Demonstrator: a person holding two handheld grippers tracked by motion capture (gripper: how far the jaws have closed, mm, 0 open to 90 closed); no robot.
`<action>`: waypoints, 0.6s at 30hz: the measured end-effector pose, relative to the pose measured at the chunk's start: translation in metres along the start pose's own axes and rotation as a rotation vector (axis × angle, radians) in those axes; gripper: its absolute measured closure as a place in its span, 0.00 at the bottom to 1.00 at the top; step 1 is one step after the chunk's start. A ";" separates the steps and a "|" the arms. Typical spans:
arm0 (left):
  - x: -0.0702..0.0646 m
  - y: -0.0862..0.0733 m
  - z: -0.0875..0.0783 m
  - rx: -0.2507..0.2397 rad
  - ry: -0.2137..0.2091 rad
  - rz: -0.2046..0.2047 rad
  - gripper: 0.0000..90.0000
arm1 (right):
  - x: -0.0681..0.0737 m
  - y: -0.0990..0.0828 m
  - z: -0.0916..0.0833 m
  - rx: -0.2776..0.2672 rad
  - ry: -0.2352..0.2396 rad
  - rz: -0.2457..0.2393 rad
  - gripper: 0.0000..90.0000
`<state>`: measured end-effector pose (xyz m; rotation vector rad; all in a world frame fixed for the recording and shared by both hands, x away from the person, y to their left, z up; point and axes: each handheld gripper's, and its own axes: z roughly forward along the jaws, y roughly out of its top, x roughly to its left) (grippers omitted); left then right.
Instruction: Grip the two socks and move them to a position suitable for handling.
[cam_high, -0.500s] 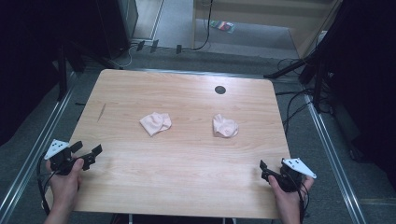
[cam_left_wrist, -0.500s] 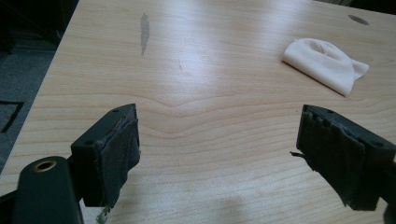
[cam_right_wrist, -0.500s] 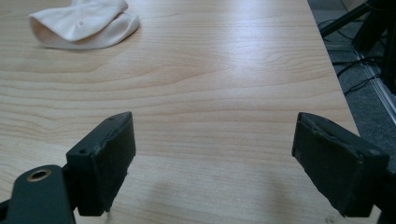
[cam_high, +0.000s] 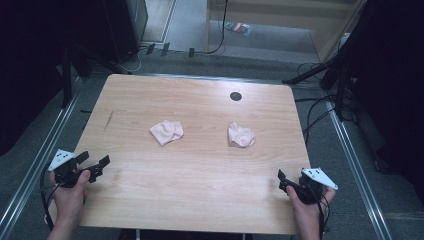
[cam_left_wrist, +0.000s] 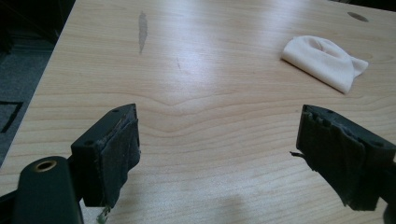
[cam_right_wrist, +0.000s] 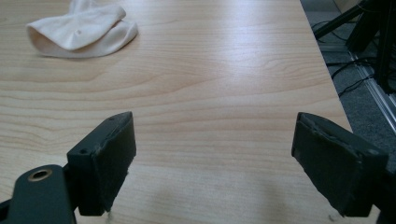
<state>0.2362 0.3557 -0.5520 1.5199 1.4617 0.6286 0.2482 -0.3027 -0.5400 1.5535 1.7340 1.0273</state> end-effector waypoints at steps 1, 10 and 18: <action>0.000 0.000 0.000 0.000 0.000 0.000 0.15 | 0.001 0.001 0.000 -0.004 0.000 -0.001 0.16; 0.000 0.000 0.000 0.006 0.000 -0.002 0.15 | 0.026 0.022 0.003 -0.026 0.030 -0.013 0.21; 0.000 0.000 0.000 0.008 0.002 -0.003 0.15 | 0.054 0.051 0.016 -0.012 0.073 -0.001 0.33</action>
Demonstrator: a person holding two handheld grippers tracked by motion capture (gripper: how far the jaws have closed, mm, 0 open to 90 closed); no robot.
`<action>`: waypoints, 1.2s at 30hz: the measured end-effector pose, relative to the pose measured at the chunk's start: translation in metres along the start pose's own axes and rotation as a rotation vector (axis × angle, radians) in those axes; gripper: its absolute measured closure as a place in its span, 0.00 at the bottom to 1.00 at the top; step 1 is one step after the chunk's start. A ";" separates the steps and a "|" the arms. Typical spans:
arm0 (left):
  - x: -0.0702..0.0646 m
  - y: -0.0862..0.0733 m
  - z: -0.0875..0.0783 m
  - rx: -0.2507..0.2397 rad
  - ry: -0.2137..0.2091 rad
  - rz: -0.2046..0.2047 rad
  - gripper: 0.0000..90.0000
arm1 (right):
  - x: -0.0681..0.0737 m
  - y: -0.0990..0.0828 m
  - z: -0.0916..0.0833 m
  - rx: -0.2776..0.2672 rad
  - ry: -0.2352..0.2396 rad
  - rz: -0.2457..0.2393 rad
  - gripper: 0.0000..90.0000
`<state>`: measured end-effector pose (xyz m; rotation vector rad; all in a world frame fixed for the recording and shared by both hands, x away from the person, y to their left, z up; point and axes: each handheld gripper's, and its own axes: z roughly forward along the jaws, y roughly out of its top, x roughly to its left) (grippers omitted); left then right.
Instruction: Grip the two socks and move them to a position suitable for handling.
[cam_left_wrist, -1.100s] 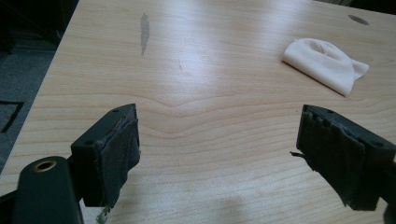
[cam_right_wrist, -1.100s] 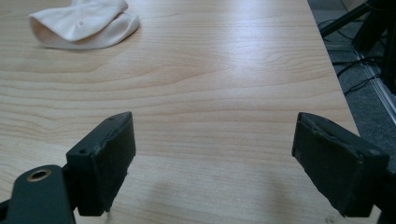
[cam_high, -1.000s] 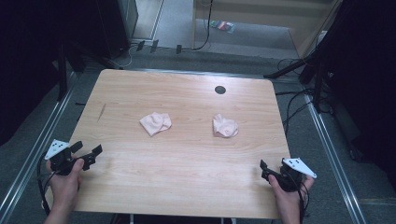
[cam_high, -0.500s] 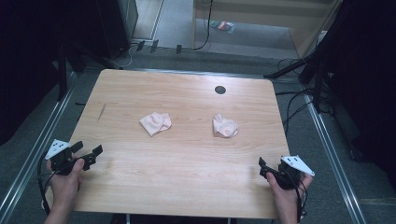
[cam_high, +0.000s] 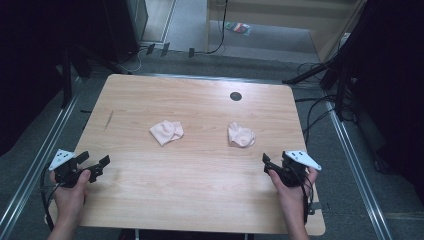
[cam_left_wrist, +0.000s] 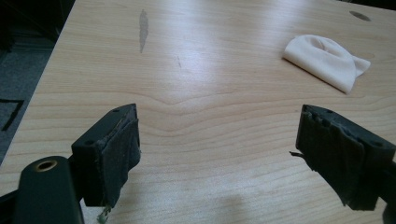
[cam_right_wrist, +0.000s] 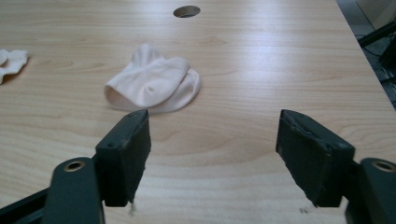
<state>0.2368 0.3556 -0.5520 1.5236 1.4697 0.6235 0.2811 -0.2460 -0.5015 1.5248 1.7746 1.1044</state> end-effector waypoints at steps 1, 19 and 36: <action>0.000 0.000 0.000 0.000 0.000 0.000 0.15 | 0.002 0.004 0.004 0.014 -0.005 0.001 0.35; 0.001 0.000 0.001 0.005 -0.006 -0.004 0.16 | 0.020 0.038 0.099 0.147 0.033 0.091 0.46; 0.001 0.000 0.001 0.007 -0.006 -0.003 0.16 | 0.036 0.027 0.128 0.195 -0.015 0.023 0.94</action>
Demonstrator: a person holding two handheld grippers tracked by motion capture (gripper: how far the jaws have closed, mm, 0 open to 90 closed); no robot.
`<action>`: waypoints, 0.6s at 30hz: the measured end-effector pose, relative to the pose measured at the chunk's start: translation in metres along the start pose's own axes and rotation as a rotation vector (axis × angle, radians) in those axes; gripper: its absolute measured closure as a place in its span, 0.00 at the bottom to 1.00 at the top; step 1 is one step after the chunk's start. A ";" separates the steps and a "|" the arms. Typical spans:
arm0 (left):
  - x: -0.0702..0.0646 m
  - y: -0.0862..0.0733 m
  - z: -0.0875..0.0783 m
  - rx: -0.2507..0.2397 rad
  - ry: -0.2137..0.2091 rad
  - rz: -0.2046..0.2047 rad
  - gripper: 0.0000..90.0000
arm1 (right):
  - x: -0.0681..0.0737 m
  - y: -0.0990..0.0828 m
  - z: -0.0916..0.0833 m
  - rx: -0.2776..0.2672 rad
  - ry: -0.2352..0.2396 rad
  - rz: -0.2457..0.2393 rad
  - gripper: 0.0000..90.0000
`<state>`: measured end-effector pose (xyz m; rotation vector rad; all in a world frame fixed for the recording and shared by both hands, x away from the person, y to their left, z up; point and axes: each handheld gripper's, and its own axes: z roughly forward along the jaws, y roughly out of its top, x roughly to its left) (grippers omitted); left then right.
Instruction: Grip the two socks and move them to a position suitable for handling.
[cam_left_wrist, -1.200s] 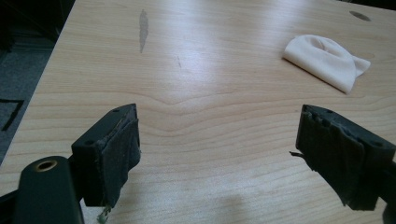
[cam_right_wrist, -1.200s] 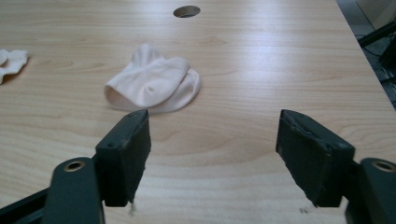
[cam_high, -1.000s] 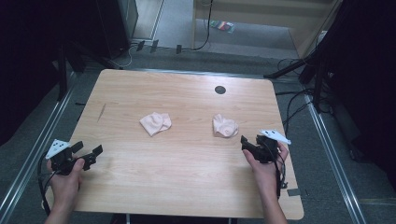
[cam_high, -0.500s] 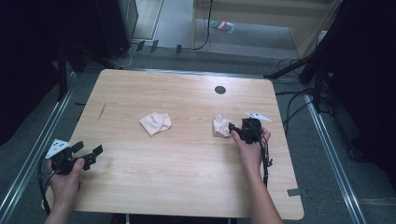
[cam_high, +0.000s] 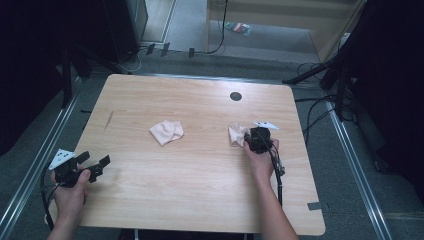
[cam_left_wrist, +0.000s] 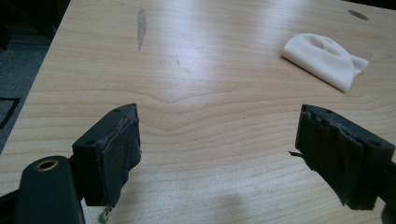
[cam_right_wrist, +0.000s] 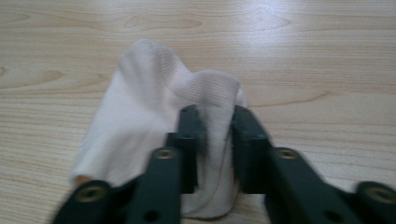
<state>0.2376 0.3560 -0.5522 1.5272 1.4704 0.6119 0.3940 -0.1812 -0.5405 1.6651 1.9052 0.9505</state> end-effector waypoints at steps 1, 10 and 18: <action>0.000 0.000 0.000 0.000 0.000 0.001 0.16 | 0.000 0.000 -0.001 0.001 0.009 0.006 0.95; -0.004 0.001 -0.002 -0.003 0.034 0.030 0.16 | 0.018 0.012 -0.040 -0.087 0.139 0.048 0.95; -0.007 0.005 -0.004 -0.026 0.030 0.007 0.16 | 0.055 0.014 -0.091 -0.157 0.214 -0.035 0.95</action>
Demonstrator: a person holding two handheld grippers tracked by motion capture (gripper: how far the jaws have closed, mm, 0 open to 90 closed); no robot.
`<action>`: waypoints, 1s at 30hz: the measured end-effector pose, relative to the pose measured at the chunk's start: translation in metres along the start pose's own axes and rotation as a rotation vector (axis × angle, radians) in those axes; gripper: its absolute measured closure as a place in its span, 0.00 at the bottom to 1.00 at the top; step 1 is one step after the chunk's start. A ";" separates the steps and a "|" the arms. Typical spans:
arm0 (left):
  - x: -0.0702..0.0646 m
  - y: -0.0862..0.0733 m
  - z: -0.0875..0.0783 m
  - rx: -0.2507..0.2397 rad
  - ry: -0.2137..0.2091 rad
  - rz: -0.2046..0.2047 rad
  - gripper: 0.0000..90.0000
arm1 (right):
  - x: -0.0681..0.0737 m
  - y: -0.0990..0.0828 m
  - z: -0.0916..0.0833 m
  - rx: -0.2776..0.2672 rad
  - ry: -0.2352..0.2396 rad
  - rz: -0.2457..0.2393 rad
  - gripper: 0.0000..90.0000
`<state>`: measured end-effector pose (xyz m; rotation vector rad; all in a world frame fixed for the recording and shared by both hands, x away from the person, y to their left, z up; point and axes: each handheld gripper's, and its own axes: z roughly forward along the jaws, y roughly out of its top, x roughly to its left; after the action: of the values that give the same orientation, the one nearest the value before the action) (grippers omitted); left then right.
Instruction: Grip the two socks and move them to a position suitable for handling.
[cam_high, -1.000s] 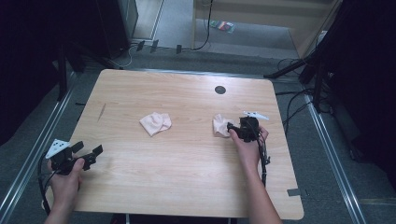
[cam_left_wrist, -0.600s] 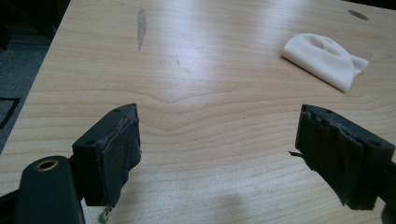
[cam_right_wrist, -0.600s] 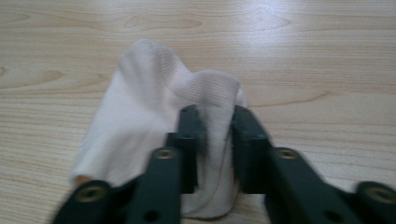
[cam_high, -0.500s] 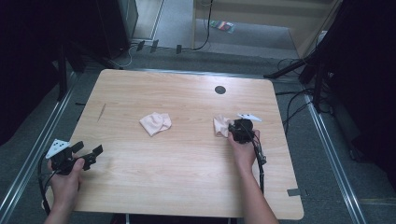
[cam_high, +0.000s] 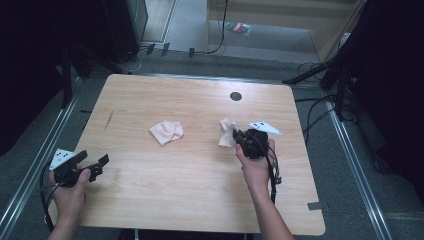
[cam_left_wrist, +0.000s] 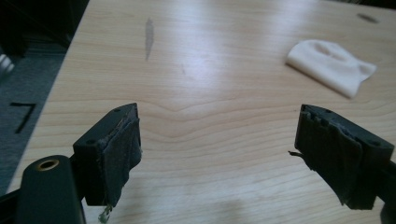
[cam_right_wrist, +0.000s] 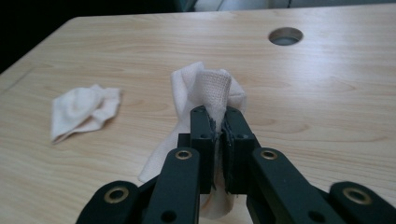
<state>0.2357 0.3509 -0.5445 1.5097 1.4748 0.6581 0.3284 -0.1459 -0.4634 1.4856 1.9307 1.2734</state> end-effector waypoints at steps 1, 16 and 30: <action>-0.003 0.001 0.000 -0.002 0.003 0.008 0.16 | 0.005 0.000 -0.003 -0.004 0.014 -0.002 0.95; -0.073 0.015 -0.002 -0.025 -0.150 0.058 0.16 | 0.066 -0.032 -0.029 -0.019 0.118 0.003 0.95; -0.129 0.019 0.014 -0.015 -0.261 0.090 0.16 | 0.093 -0.085 -0.018 0.049 0.145 0.015 0.95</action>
<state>0.2378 0.2250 -0.5068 1.5914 1.2080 0.5011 0.2338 -0.0708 -0.5054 1.4703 2.0591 1.3849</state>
